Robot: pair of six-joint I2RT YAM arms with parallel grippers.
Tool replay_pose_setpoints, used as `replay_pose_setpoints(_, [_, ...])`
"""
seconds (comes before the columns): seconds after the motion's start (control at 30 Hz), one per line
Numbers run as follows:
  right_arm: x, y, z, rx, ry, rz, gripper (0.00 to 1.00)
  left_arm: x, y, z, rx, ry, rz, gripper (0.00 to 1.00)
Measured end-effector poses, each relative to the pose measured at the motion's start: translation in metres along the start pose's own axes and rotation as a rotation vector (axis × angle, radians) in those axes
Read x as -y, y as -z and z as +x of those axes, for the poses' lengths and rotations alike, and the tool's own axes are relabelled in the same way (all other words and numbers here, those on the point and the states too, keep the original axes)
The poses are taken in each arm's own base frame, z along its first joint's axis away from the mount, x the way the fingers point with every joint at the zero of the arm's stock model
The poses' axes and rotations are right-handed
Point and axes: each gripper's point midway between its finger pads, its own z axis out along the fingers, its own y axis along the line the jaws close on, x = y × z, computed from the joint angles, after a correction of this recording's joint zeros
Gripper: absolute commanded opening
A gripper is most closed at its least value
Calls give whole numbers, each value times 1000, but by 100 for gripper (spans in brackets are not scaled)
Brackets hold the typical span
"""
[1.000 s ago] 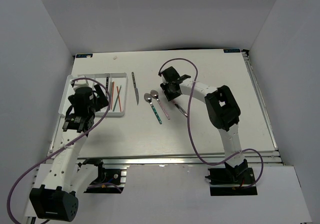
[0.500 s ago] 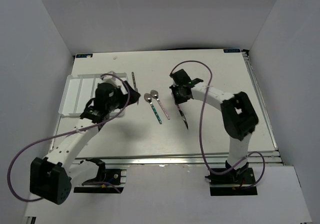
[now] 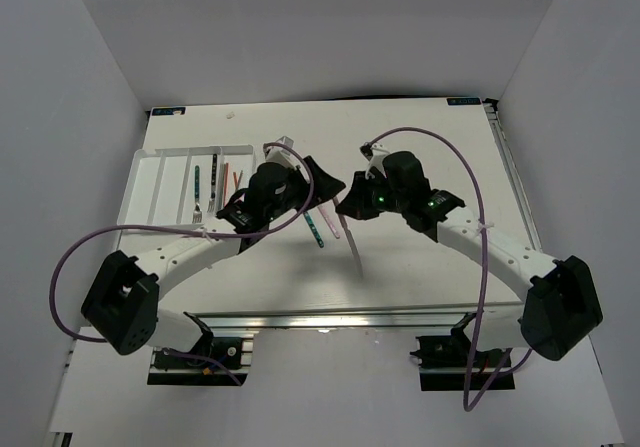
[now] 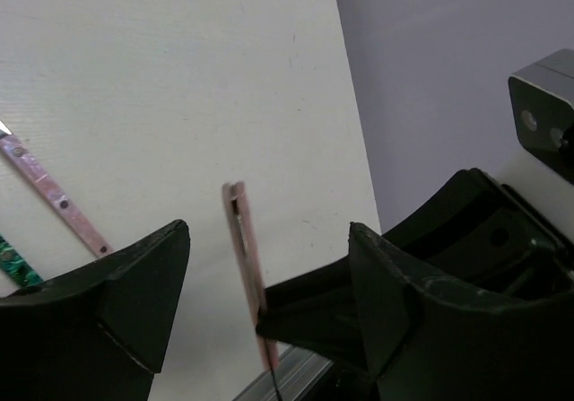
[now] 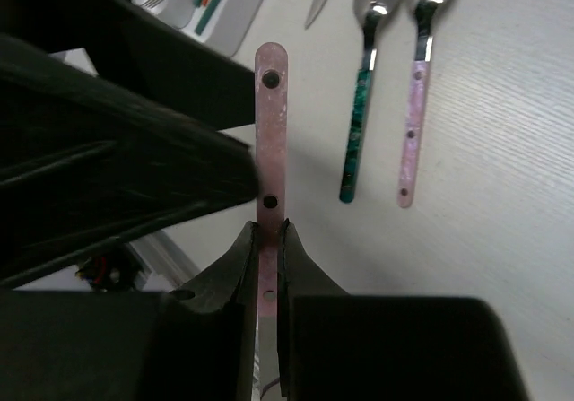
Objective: Sort the eating utensils into containers
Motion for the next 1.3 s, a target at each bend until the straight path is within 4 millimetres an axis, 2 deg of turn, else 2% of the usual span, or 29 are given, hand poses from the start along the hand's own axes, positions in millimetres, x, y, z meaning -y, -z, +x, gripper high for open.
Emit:
replay_pose_setpoints(0.03, [-5,0,1,-5,-1,-18,0,3,-3,3,-3,3,6,74])
replay_pose_setpoints(0.07, [-10,1,2,-6,-1,-37,0,5,-5,5,-5,5,11,62])
replay_pose_setpoints(0.13, [-18,3,0,0,-1,-67,0,9,-9,7,-10,10,16,47])
replay_pose_setpoints(0.17, [-22,6,-2,7,0,-80,0,11,-11,9,-13,13,16,30])
replay_pose_setpoints(0.27, [-27,12,-9,37,10,-92,0,13,-14,13,-23,25,21,0])
replay_pose_setpoints(0.3, [-28,12,-8,38,9,-94,7,16,-14,12,-20,18,27,0])
replay_pose_setpoints(0.33, [-28,13,-9,39,9,-95,24,17,-14,12,-19,13,23,0])
replay_pose_setpoints(0.37, [-28,13,-9,42,4,-94,46,16,-15,11,-19,7,13,0])
replay_pose_setpoints(0.4, [-27,14,-9,48,-3,-86,74,13,-14,11,-25,-13,-7,0])
replay_pose_setpoints(0.43, [-24,15,-8,58,-2,-70,89,9,-15,7,-25,-52,-46,0])
replay_pose_setpoints(0.47, [-20,19,-8,72,0,-52,89,5,-15,3,-31,-95,-90,0])
replay_pose_setpoints(0.53, [-9,33,-9,116,6,-6,89,-8,-15,-23,-5,-211,-208,0])
replay_pose_setpoints(0.57, [-3,43,-11,145,6,18,89,-18,-13,-42,17,-270,-280,0])
replay_pose_setpoints(0.67, [17,72,-20,219,-2,102,89,-62,8,-113,112,-417,-546,0])
replay_pose_setpoints(0.73, [29,87,-28,264,1,155,89,-105,36,-170,180,-489,-786,0])
replay_pose_setpoints(0.77, [32,92,-29,272,5,174,89,-126,51,-193,197,-514,-903,0])
replay_pose_setpoints(0.87, [37,98,-23,255,19,199,89,-183,100,-245,210,-571,-1221,0])
replay_pose_setpoints(0.93, [39,98,-16,230,24,206,89,-213,129,-267,186,-614,-1400,0])
replay_pose_setpoints(1.0, [38,99,-11,209,25,199,89,-231,148,-279,143,-676,-1523,0])
replay_pose_setpoints(1.17, [35,103,2,189,24,175,89,-257,166,-313,129,-803,-1706,0])
replay_pose_setpoints(1.3, [29,106,11,179,11,134,89,-284,175,-344,170,-802,-1863,0])
